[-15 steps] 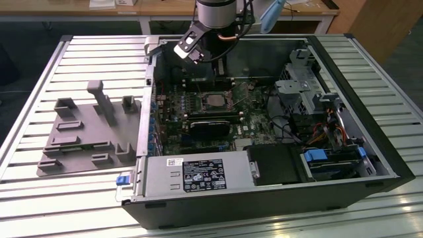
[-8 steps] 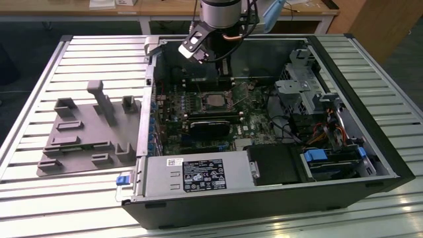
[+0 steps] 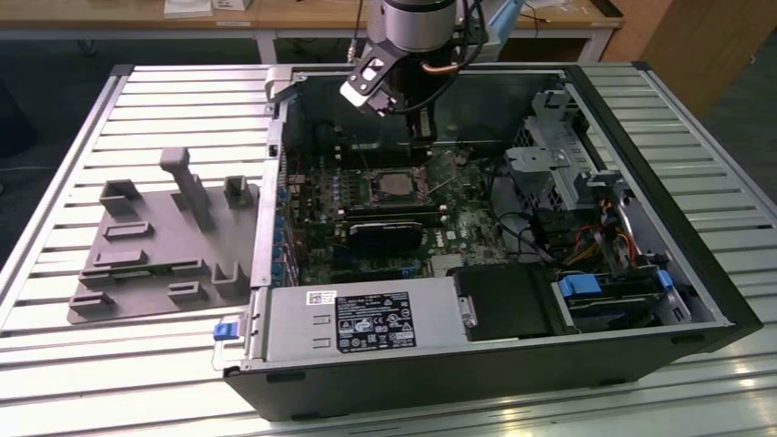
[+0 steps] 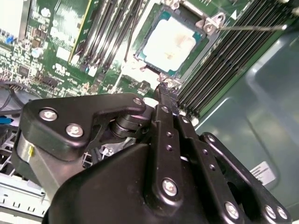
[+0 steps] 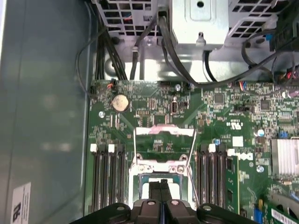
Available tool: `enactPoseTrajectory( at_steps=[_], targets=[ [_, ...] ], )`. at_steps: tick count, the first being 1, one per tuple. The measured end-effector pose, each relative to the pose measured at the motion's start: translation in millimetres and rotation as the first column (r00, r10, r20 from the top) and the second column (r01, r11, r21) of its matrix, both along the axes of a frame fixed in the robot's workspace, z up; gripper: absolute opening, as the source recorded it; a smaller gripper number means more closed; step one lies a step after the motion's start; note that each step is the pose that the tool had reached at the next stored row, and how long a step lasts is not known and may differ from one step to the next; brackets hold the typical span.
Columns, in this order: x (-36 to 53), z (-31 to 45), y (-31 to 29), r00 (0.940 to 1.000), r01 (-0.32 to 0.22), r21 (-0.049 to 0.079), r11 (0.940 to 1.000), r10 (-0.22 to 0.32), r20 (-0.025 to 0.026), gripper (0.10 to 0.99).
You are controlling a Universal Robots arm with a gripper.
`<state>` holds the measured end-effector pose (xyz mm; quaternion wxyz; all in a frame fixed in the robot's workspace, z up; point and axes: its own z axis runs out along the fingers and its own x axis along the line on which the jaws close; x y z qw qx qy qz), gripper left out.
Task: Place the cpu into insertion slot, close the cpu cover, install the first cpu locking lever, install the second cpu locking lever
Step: 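Close the cpu cover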
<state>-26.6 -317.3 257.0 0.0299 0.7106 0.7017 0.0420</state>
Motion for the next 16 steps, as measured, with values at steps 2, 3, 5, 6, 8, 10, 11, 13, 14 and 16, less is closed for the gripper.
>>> enactPoseTrajectory(
  at_steps=[2,3,5,6,8,10,11,13,14,16],
  targets=[
    [2.9,0.0,0.0,1.0,0.0,-0.001,1.0,0.0,-0.0001,0.106],
    [4.6,0.0,0.0,1.0,0.0,-0.002,1.0,0.0,-0.0001,0.106],
    [7.1,0.0,0.1,1.0,0.0,-0.004,1.0,0.0,-0.0001,0.106],
    [8.5,0.0,0.1,1.0,0.0,-0.005,1.0,0.0,-0.0001,0.106],
    [11.2,0.0,0.2,1.0,0.001,-0.008,1.0,-0.001,-0.0001,0.106],
    [13.7,0.0,0.3,1.0,0.001,-0.011,0.9999,-0.001,-0.0001,0.106],
    [15.1,0.0,0.4,1.0,0.001,-0.012,0.9999,-0.001,-0.0001,0.106],
    [18.3,0.0,0.5,1.0,0.001,-0.014,0.9999,-0.001,0.0,0.106],
    [20.2,0.0,0.6,1.0,0.001,-0.015,0.9999,-0.001,-0.0001,0.106],
    [24.9,0.0,0.6,1.0,0.002,-0.016,0.9999,-0.002,0.0,0.106]
  ],
)
